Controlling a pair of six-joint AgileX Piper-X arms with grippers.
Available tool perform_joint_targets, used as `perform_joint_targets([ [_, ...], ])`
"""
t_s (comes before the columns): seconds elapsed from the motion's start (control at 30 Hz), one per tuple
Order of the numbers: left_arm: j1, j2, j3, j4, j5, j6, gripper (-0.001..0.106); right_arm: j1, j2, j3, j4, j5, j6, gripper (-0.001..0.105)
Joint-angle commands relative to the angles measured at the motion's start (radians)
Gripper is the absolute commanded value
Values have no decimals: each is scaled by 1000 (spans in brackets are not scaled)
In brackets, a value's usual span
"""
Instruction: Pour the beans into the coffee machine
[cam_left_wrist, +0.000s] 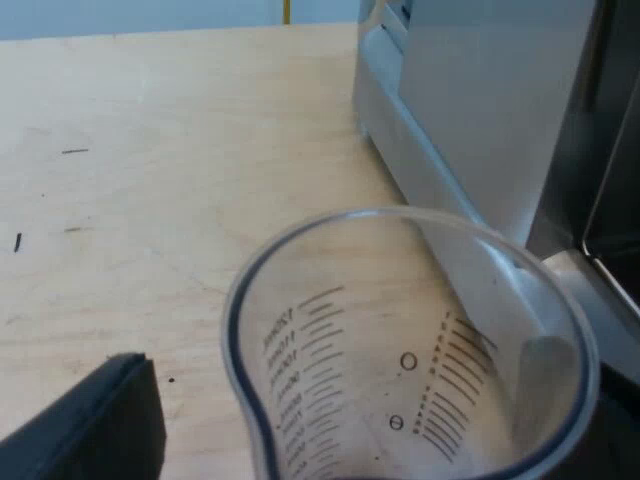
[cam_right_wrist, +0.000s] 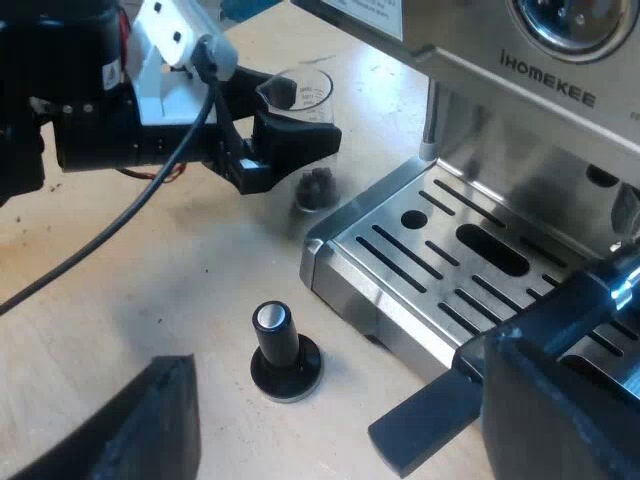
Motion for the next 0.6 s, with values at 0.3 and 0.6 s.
perform_joint_targets([
  [0.3, -5, 20, -23, -25, -12, -5, 81, 1, -4, -10, -13, -1, -3, 62],
  [0.6, -5, 20, -24, -25, -12, -5, 43, 1, -4, -10, -13, -1, -3, 62],
])
